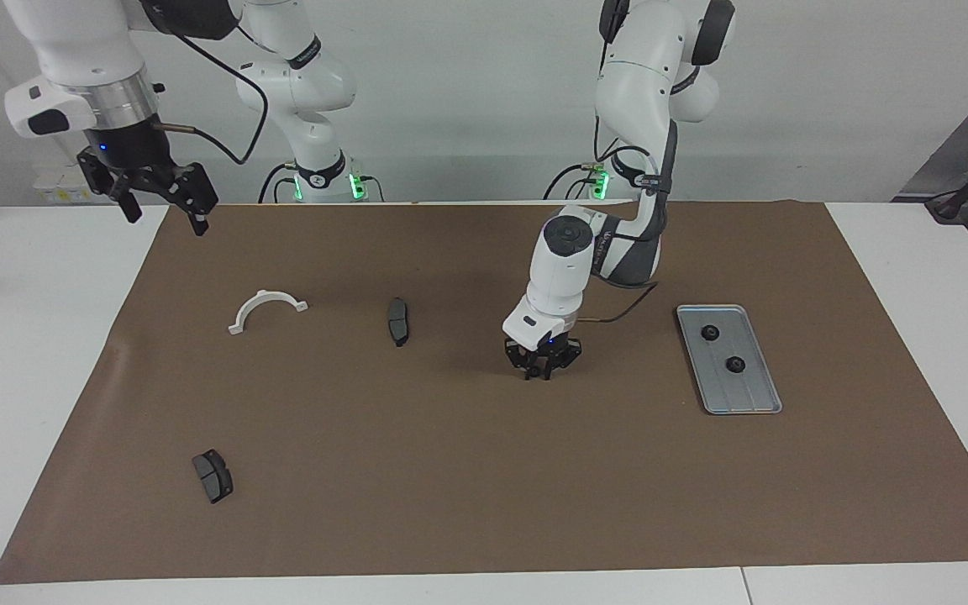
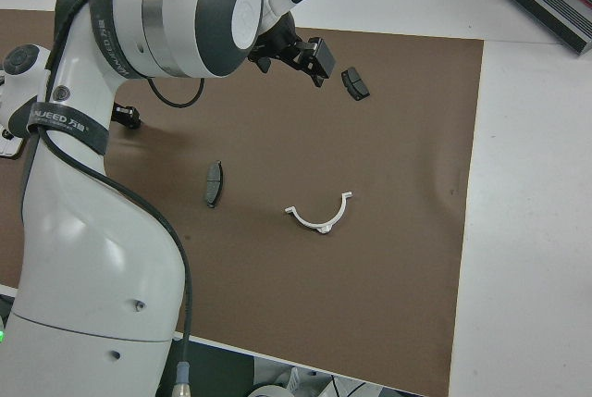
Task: Pick bearing gear from pile to tray
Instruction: 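Grasp the third gear with the left gripper while the right gripper withdraws, then carry the third gear with the left gripper and lower it into the tray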
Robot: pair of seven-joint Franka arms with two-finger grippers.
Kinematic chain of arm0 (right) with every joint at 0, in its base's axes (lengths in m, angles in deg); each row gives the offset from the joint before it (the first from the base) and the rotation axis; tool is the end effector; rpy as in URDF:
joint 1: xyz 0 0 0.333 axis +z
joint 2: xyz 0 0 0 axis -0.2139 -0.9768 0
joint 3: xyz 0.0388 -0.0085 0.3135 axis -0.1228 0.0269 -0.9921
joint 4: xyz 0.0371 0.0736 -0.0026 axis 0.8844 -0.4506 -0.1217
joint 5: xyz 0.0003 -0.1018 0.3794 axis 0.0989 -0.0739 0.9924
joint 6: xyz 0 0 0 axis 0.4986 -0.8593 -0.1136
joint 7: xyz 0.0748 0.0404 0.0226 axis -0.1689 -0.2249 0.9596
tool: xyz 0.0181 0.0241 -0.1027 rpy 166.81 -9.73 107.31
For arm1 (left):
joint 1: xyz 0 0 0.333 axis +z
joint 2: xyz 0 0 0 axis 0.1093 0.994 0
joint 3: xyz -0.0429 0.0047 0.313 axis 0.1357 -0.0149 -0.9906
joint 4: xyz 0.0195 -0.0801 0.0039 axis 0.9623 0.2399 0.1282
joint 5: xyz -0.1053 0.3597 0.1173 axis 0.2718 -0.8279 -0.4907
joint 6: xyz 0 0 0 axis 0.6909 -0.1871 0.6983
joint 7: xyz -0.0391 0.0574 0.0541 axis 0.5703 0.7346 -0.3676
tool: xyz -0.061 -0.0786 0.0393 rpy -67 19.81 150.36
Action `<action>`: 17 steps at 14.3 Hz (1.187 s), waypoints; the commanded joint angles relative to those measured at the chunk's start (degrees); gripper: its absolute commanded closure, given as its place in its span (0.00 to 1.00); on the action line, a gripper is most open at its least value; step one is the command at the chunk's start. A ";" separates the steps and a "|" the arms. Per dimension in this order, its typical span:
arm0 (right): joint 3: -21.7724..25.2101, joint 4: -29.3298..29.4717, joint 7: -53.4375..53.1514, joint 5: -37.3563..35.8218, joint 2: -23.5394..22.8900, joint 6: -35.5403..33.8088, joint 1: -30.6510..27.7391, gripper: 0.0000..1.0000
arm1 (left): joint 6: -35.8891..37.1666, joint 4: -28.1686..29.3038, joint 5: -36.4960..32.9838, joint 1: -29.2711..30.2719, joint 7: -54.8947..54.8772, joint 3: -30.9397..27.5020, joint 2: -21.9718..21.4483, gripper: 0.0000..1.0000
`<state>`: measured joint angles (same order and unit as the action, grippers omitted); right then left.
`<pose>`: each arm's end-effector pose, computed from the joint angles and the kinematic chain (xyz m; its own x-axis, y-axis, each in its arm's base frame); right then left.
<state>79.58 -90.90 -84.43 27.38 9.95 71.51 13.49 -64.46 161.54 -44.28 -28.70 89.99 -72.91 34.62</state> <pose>0.5372 -0.0389 0.6672 0.9797 -0.1826 0.0832 -0.1890 -0.9789 0.0778 0.5609 -0.3534 0.2968 0.9882 -0.0785 0.1313 -0.0856 -0.9951 0.0488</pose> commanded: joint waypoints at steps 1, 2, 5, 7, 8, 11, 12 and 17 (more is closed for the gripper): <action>1.51 3.16 4.34 1.92 -1.32 -4.39 -0.52 0.00 | 0.56 1.91 -0.43 -1.06 -0.03 -0.24 -0.76 1.00; 1.86 2.11 4.35 2.28 -0.80 -4.66 -0.43 0.00 | 1.08 1.91 -0.43 -1.06 -0.03 -0.24 -0.85 1.00; 1.86 -2.55 4.00 2.46 1.57 -3.43 -0.69 0.00 | 2.13 1.04 -0.43 -0.45 0.06 -0.42 -0.76 1.00; 1.86 -3.70 3.38 3.16 2.10 -3.34 -0.17 0.00 | 5.63 -3.16 -0.35 1.30 -0.12 -0.85 -0.24 1.00; 1.78 -3.61 3.03 3.25 2.11 -3.43 -0.08 0.00 | 8.70 -5.88 -0.35 4.01 -0.38 -0.86 0.20 1.00; 1.95 -2.30 2.94 6.84 1.58 -4.48 -0.86 0.00 | 10.05 -8.28 0.53 11.04 -3.53 -0.60 0.47 1.00; 2.04 -1.69 2.94 6.94 1.40 -4.83 -1.04 0.00 | 10.05 -8.20 1.66 14.38 -6.16 -0.25 0.47 1.00; 2.04 -2.38 3.20 6.68 1.58 -4.22 -0.78 0.00 | 12.24 -6.62 6.16 25.64 -23.29 -0.42 -0.50 1.00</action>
<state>81.85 -92.38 -81.58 32.62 10.62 67.48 13.36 -54.11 154.18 -39.06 -6.06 71.64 -74.06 34.73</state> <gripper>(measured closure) 0.000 0.767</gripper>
